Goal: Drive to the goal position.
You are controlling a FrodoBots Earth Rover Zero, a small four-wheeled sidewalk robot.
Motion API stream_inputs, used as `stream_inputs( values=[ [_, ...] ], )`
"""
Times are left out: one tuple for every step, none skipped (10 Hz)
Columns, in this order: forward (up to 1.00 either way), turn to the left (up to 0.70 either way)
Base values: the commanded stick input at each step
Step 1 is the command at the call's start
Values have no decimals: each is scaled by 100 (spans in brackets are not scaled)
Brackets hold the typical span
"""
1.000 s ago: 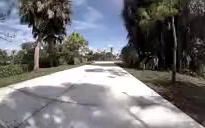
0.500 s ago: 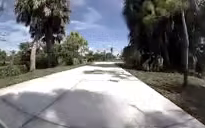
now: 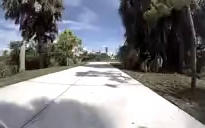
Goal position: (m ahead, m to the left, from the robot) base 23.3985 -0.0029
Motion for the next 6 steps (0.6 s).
stream_inputs(
  values=[
    [82, 0],
    [82, 0],
    [82, 0],
    [82, 0],
    [82, 0],
    [82, 0]
  ],
)
